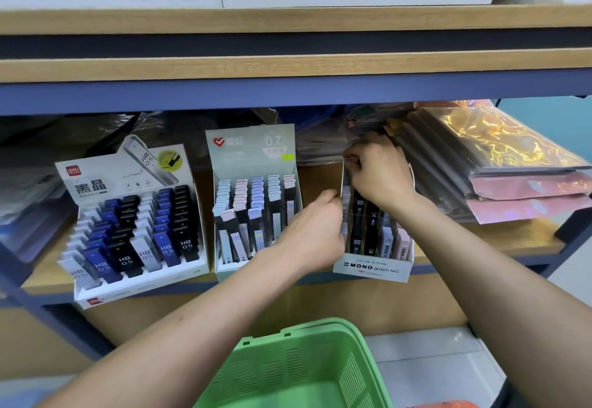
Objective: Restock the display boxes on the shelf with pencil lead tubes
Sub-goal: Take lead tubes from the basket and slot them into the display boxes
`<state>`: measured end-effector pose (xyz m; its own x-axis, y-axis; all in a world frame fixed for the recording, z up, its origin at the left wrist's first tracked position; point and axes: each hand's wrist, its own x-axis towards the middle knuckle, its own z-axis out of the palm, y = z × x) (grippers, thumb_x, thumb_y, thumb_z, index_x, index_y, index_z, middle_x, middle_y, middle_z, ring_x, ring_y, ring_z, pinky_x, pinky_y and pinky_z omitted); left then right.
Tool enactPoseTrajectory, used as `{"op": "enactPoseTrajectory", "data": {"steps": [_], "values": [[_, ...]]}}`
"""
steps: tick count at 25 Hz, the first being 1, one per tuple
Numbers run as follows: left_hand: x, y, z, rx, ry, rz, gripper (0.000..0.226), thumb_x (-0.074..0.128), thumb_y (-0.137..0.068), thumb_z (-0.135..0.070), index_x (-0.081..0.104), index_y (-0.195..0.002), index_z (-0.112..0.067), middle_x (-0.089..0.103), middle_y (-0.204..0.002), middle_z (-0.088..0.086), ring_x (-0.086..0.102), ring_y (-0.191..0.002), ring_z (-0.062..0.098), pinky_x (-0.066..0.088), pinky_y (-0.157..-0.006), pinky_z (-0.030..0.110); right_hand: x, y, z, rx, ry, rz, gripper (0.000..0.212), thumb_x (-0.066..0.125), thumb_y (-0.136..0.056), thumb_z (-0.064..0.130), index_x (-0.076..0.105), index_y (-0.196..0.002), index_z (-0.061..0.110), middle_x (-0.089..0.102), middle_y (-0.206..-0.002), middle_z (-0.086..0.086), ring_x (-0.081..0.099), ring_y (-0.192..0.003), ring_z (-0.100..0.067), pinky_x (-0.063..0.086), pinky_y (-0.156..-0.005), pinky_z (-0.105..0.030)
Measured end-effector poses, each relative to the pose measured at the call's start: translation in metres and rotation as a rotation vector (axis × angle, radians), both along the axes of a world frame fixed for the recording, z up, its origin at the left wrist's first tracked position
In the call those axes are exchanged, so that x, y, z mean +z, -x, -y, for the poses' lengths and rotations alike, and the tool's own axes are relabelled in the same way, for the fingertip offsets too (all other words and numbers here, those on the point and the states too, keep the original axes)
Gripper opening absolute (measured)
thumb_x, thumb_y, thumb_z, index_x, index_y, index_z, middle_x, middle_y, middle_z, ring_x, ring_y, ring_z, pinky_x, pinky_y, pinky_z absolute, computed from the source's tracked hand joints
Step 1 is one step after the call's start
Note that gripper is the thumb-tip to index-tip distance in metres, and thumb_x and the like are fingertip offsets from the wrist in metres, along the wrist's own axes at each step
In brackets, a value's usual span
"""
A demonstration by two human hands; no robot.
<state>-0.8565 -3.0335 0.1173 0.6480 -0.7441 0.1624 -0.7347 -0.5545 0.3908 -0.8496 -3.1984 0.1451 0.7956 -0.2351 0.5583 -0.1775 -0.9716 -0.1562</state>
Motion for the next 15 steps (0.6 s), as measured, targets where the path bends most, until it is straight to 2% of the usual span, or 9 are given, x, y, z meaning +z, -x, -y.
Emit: {"op": "enactPoseTrajectory", "data": {"steps": [3, 6, 8, 12, 15], "values": [[0.011, 0.005, -0.007, 0.009, 0.013, 0.010, 0.039, 0.049, -0.088, -0.002, 0.055, -0.127, -0.002, 0.041, -0.146, 0.007, 0.057, -0.117, 0.033, 0.050, -0.097, 0.047, 0.009, 0.010, -0.007, 0.028, -0.044, 0.056, 0.025, 0.061, -0.090, 0.009, 0.075, -0.108, 0.015, 0.068, -0.118, -0.010, 0.060, -0.111, -0.032, 0.052, -0.092, -0.044], [0.018, 0.013, -0.031, 0.064, 0.004, 0.091, 0.017, 0.050, -0.088, -0.009, 0.057, -0.103, -0.008, 0.055, -0.115, 0.010, 0.060, -0.101, 0.035, 0.052, -0.084, 0.048, 0.008, 0.032, -0.047, 0.150, -0.182, 0.093, 0.025, 0.057, -0.089, 0.004, 0.076, -0.100, 0.015, 0.069, -0.105, -0.003, 0.062, -0.100, -0.024, 0.052, -0.083, -0.037], [0.016, 0.018, -0.056, 0.108, -0.101, 0.112, 0.012, 0.050, -0.088, -0.015, 0.057, -0.097, -0.013, 0.064, -0.104, 0.012, 0.063, -0.096, 0.037, 0.053, -0.078, 0.044, -0.003, 0.049, -0.081, 0.210, -0.262, 0.064, 0.025, 0.054, -0.085, 0.005, 0.075, -0.091, 0.018, 0.068, -0.097, 0.003, 0.063, -0.092, -0.021, 0.051, -0.074, -0.036], [-0.020, 0.024, -0.137, 0.156, -0.364, 0.076, 0.010, 0.048, -0.089, -0.019, 0.057, -0.093, -0.017, 0.068, -0.097, 0.012, 0.065, -0.092, 0.035, 0.047, -0.069, 0.037, -0.049, 0.070, -0.153, 0.320, -0.348, -0.183, 0.025, 0.053, -0.084, 0.010, 0.074, -0.092, 0.021, 0.072, -0.100, 0.002, 0.065, -0.095, -0.024, 0.054, -0.078, -0.038], [-0.051, 0.024, -0.196, 0.252, -0.499, 0.026, 0.014, 0.048, -0.087, -0.018, 0.058, -0.097, -0.018, 0.068, -0.104, 0.013, 0.065, -0.097, 0.036, 0.041, -0.067, 0.035, -0.092, 0.075, -0.213, 0.424, -0.349, -0.454, 0.018, 0.052, -0.086, 0.012, 0.066, -0.090, 0.022, 0.070, -0.103, -0.004, 0.064, -0.097, -0.031, 0.052, -0.076, -0.038]]}}
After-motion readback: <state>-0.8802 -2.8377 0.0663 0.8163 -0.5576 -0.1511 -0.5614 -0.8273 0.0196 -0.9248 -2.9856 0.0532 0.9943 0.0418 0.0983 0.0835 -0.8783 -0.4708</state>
